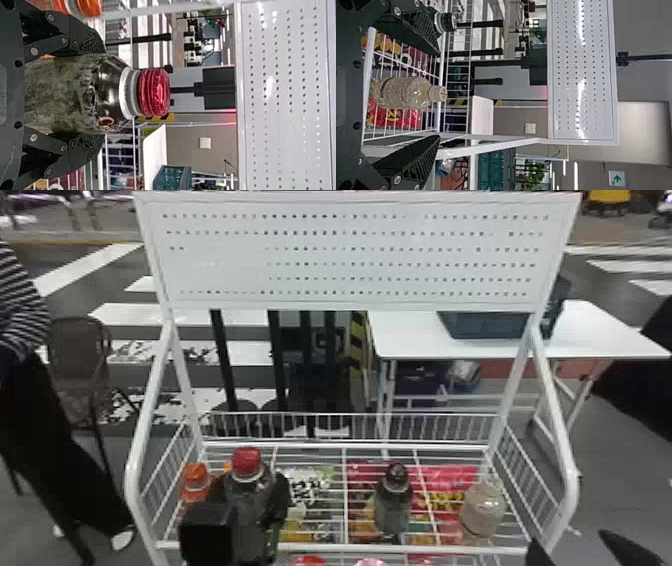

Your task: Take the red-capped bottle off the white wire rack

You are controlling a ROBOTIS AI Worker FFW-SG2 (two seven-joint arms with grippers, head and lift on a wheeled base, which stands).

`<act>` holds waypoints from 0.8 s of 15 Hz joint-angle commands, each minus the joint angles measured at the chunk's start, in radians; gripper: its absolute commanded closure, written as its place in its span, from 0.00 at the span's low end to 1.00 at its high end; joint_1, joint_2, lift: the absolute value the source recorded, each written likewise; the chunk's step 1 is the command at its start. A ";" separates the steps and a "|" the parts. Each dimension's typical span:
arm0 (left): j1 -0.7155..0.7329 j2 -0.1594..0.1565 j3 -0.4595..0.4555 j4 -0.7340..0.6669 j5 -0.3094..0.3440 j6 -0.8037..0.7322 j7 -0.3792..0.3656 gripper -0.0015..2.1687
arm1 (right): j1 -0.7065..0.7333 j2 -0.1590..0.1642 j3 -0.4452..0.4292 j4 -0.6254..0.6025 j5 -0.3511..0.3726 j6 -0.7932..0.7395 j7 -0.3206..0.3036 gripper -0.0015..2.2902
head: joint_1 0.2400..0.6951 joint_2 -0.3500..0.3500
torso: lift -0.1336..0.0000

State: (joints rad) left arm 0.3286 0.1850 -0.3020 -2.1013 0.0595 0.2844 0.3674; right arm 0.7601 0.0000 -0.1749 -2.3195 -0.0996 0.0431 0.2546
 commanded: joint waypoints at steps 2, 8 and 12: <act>0.144 0.041 0.123 -0.224 0.028 0.117 -0.045 0.89 | -0.010 0.001 0.015 -0.003 0.012 0.012 0.000 0.06 | 0.57 0.50 | 1.00; 0.371 0.041 0.379 -0.399 0.151 0.077 -0.179 0.87 | -0.022 0.001 0.046 -0.008 0.040 0.042 -0.001 0.06 | 0.57 0.50 | 1.00; 0.379 0.027 0.394 -0.352 0.158 0.013 -0.186 0.87 | -0.048 0.001 0.049 -0.046 0.047 0.159 -0.001 0.06 | 0.57 0.50 | 1.00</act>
State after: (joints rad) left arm 0.7096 0.2147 0.0919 -2.4651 0.2135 0.3107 0.1810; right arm 0.7188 0.0000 -0.1261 -2.3499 -0.0545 0.1549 0.2531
